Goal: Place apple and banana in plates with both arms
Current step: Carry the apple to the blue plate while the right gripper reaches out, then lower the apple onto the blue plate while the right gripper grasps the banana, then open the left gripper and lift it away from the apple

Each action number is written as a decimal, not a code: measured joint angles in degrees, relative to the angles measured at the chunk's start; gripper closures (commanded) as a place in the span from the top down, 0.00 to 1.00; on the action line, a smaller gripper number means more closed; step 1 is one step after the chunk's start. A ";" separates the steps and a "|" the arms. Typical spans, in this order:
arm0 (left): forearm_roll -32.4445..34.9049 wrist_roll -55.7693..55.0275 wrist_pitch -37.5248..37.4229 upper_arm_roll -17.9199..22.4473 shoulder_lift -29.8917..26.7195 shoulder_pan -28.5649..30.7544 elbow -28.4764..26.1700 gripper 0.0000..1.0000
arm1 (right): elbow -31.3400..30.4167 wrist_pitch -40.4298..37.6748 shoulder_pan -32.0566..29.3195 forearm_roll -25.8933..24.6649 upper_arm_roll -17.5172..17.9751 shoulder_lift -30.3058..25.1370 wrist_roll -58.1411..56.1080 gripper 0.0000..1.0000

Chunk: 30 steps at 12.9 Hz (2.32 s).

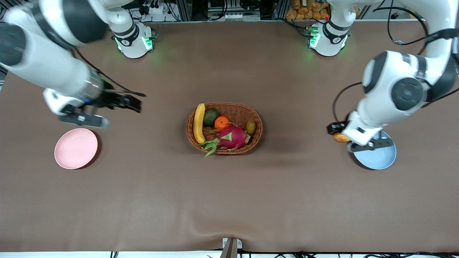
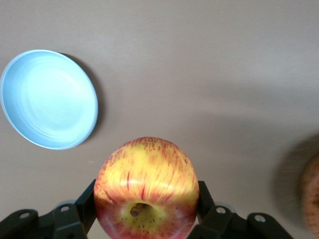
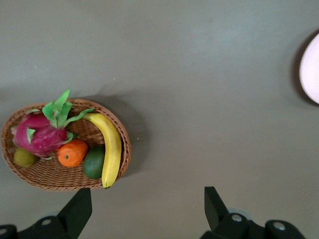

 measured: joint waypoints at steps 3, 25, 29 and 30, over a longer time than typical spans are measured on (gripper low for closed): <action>-0.01 15.97 2.69 0.09 2.38 9.41 -1.08 0.00 | -0.18 2.63 4.79 -2.79 -0.01 4.72 7.57 0.99; -0.04 34.10 22.14 -3.68 7.07 22.33 -5.47 1.00 | -1.63 18.59 18.40 -6.12 -0.13 26.18 20.76 0.69; -0.19 27.17 6.41 -10.70 -0.94 22.05 3.30 1.00 | -2.08 18.88 18.56 -6.18 -0.16 27.15 20.95 0.68; -0.20 24.96 2.13 -12.03 -1.87 22.04 6.32 1.00 | -2.10 19.43 18.60 -6.19 -0.16 27.53 21.56 0.66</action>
